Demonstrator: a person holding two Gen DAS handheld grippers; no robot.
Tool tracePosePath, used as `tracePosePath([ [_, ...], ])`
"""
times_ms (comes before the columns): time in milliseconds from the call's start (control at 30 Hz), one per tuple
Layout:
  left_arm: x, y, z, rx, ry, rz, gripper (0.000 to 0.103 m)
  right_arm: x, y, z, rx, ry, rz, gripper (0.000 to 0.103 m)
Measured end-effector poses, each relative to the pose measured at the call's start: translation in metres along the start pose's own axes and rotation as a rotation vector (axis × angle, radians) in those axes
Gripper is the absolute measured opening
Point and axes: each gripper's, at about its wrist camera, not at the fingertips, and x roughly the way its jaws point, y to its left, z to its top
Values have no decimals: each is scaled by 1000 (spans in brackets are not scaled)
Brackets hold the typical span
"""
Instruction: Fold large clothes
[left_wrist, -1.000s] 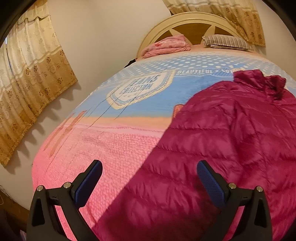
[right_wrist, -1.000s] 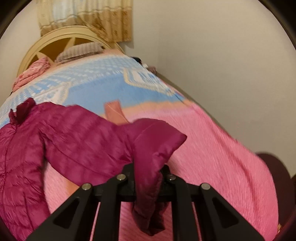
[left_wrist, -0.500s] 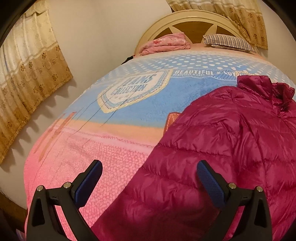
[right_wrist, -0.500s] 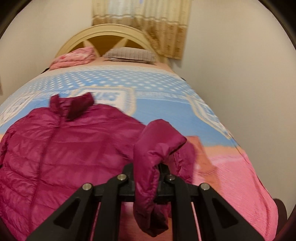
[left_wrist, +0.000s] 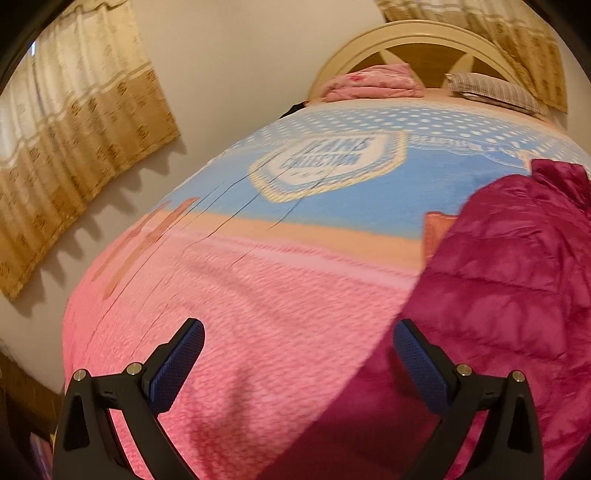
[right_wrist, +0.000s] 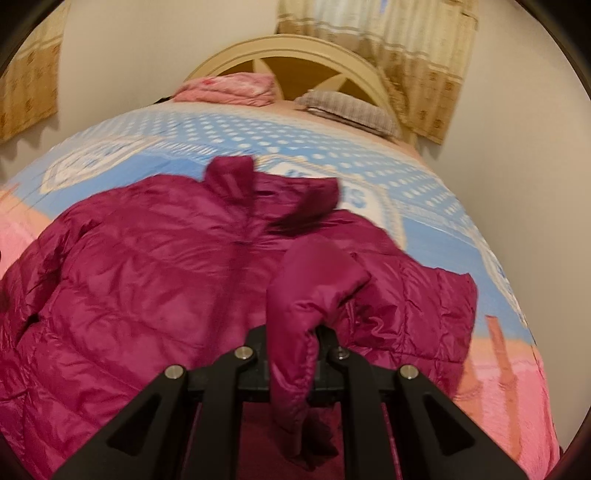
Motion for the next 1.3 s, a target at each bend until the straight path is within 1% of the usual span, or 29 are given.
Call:
tracePosePath([
  [133, 9, 7, -5, -27, 29, 3, 102, 21, 27, -3, -29, 33, 20, 13],
  [200, 10, 2, -8, -16, 25, 8, 102, 26, 35, -6, -28, 43, 25, 17],
  [267, 11, -4, -9, 2, 19, 8, 102, 34, 41, -10, -28, 61, 38, 20],
  [433, 13, -17, -9, 22, 19, 8, 102, 35, 46, -12, -17, 65, 37, 23],
  [467, 14, -19, -9, 23, 21, 10, 102, 35, 47, -11, -16, 62, 38, 25],
  [500, 15, -20, -10, 25, 24, 10, 102, 33, 49, -11, -17, 56, 46, 30],
  [600, 18, -24, -10, 28, 33, 18, 102, 28, 58, -12, -43, 50, 69, 38],
  [667, 17, -25, -10, 30, 34, 20, 102, 23, 65, -12, -59, 41, 84, 41],
  [733, 17, -25, -9, 30, 32, 19, 102, 20, 70, -12, -65, 39, 105, 49],
  [800, 15, -27, -9, 34, 30, 18, 102, 16, 74, -12, -75, 32, 127, 61],
  [933, 11, -30, -8, 38, 30, 9, 102, 4, 82, -10, -101, 10, 154, 68],
  [1000, 9, -32, -8, 38, 30, 5, 102, -5, 85, -8, -106, -13, 180, 79],
  [1067, 8, -34, -8, 39, 31, 3, 102, -17, 90, -6, -124, -40, 246, 84],
  [1133, 7, -36, -7, 41, 33, 3, 102, -23, 92, -6, -133, -46, 281, 84],
  [1233, 5, -36, -6, 34, 34, 4, 102, -32, 88, -4, -119, -60, 295, 84],
  [1300, 4, -37, -5, 31, 36, 6, 102, -36, 84, -3, -111, -77, 284, 84],
])
